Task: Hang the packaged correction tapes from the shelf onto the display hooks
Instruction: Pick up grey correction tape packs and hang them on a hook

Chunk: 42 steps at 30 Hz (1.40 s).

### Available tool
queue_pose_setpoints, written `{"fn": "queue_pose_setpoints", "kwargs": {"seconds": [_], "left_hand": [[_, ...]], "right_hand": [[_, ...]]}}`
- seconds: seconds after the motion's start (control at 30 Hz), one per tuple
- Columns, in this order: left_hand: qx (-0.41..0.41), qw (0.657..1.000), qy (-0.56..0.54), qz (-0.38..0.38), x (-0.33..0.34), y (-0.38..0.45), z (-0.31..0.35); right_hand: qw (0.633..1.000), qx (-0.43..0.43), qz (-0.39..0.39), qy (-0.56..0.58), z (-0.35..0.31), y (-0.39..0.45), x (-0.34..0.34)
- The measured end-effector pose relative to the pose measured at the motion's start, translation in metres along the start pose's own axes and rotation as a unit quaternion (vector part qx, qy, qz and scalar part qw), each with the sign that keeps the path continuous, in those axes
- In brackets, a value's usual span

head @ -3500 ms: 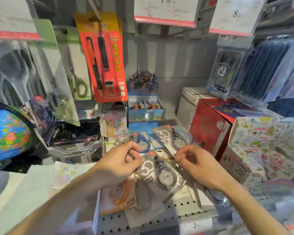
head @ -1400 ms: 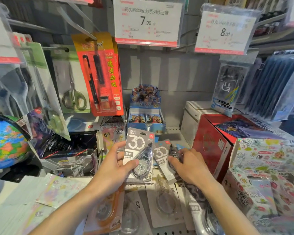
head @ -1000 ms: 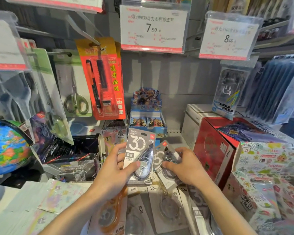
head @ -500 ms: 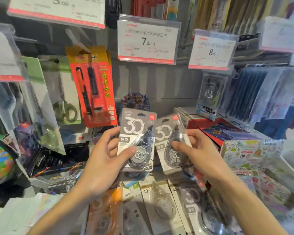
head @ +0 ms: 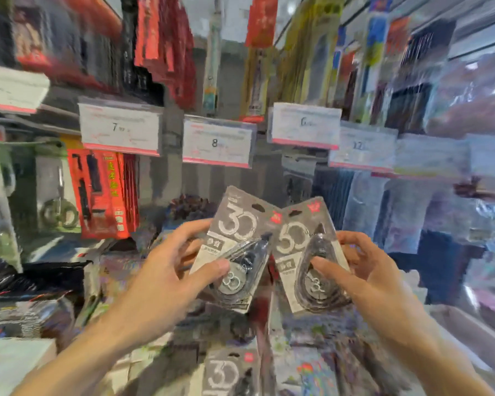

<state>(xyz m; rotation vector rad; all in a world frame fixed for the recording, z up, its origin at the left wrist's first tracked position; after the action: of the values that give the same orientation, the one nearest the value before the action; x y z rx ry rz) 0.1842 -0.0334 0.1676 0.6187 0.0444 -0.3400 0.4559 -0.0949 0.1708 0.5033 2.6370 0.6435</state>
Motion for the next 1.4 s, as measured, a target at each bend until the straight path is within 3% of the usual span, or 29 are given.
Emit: {"fn": "queue_pose_setpoints", "kwargs": {"seconds": [0.23,0.7,1.03,1.4], "left_hand": [[0.014,0.996,0.067,0.056,0.017,0.013,0.047],[0.069,0.986,0.127,0.085,-0.005,0.013,0.112],[0.12,0.979,0.151,0.071,-0.013,0.026,0.137],[0.109,0.98,0.149,0.077,-0.02,0.027,0.136]], "right_hand": [[0.998,-0.052,-0.031,0.012,-0.002,0.003,-0.036],[0.995,-0.078,-0.059,0.008,-0.02,0.019,-0.026],[0.991,-0.115,-0.038,0.048,-0.04,0.03,-0.001],[0.991,-0.116,-0.007,0.068,-0.05,0.045,0.017]]}}
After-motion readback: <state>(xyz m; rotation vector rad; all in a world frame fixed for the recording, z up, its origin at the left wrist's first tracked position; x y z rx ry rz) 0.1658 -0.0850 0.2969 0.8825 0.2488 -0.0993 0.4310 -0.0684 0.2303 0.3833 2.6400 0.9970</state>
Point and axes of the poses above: each hand's wrist, its own y-axis towards the middle knuckle, its own x-axis out of the palm, z = x × y, the point moved 8 cm from there along y, towards the middle knuckle, and after that the axes turned 5 degrees about -y, right-handed, at the moved point
